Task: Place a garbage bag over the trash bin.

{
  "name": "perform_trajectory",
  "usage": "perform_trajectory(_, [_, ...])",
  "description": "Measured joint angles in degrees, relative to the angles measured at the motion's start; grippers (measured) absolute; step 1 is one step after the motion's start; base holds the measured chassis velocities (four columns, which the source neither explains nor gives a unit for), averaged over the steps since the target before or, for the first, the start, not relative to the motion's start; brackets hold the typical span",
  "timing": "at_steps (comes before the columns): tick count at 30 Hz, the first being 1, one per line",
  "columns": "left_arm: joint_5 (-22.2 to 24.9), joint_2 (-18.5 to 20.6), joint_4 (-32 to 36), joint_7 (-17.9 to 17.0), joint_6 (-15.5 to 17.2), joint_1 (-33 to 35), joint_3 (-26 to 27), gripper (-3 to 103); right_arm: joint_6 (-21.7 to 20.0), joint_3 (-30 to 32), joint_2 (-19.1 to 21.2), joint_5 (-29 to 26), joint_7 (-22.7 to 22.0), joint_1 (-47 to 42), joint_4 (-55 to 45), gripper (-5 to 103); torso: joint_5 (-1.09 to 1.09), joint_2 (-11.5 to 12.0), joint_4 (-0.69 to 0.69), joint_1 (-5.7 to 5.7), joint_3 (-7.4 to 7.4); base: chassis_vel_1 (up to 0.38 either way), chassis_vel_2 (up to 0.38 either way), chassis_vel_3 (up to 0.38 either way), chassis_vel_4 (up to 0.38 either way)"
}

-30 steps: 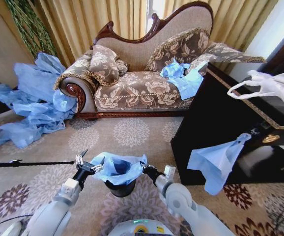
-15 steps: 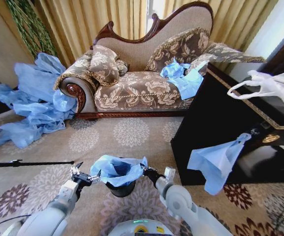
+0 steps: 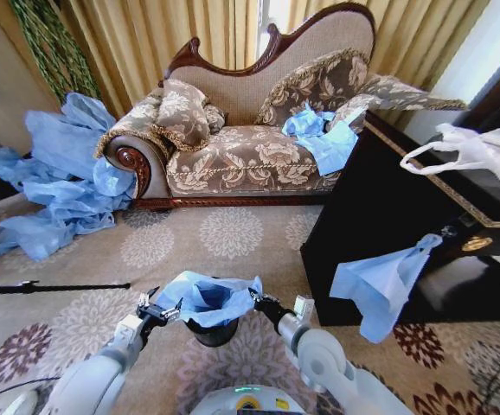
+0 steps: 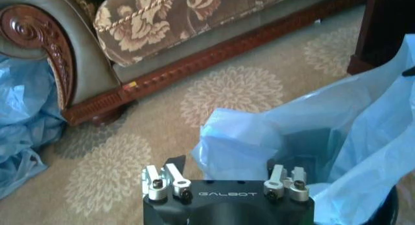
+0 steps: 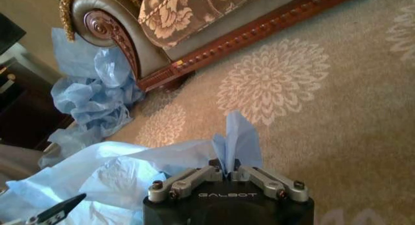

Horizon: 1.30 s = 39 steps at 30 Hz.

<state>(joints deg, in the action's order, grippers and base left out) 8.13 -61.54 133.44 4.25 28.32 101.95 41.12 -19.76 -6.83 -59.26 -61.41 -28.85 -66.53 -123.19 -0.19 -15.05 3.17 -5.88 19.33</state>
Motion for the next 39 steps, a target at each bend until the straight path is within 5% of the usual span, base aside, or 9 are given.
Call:
perform_trajectory(19, [2.31,-1.03,-0.9,-1.07,-2.15,-0.05,-0.07,26,0.16,1.38,0.72,0.39,0.01,-0.67,-1.13,0,0.0,0.0,0.0,0.0,0.0,0.0,0.0,0.0,0.0])
perform_trajectory(22, [7.72,-1.86,-0.75,-6.2,-2.92,-0.27,-0.92,11,0.22,2.1,1.2,1.37,0.08,-1.86,-2.5,0,-0.01,0.0,0.0,0.0,0.0,0.0,0.0,0.0,0.0])
perform_trajectory(27, [11.68,-4.07,1.99,-10.31,-3.16,1.34,-0.59,1,0.29,2.35,1.55,1.67,0.07,-3.72,-4.78,0,0.0,0.0,0.0,0.0,0.0,0.0,0.0,0.0,0.0])
perform_trajectory(30, [14.29,-7.32,4.77,-19.25,-2.75,2.81,0.48,0,0.28,2.5,1.46,2.67,0.31,-4.97,-5.84,0,0.01,0.0,-0.01,0.0,0.0,0.0,0.0,0.0,0.0])
perform_trajectory(31, [14.29,-7.32,4.77,-19.25,-2.75,2.81,0.48,0,0.28,2.5,1.46,2.67,0.31,-4.97,-5.84,0,0.01,0.0,-0.01,0.0,0.0,0.0,0.0,0.0,0.0])
perform_trajectory(33, [15.33,-9.03,4.08,-24.52,-3.01,1.78,0.75,0,0.44,2.0,0.83,4.17,1.03,-4.93,-4.32,0,0.0,0.0,0.0,0.0,0.0,0.0,0.0,0.0,0.0])
perform_trajectory(39, [17.61,-9.07,-2.51,-25.93,-3.33,-0.75,-1.01,0,0.88,0.42,-0.46,5.61,1.97,-3.52,-0.65,0,-0.03,0.0,0.0,0.0,0.0,0.0,0.0,0.0,0.0])
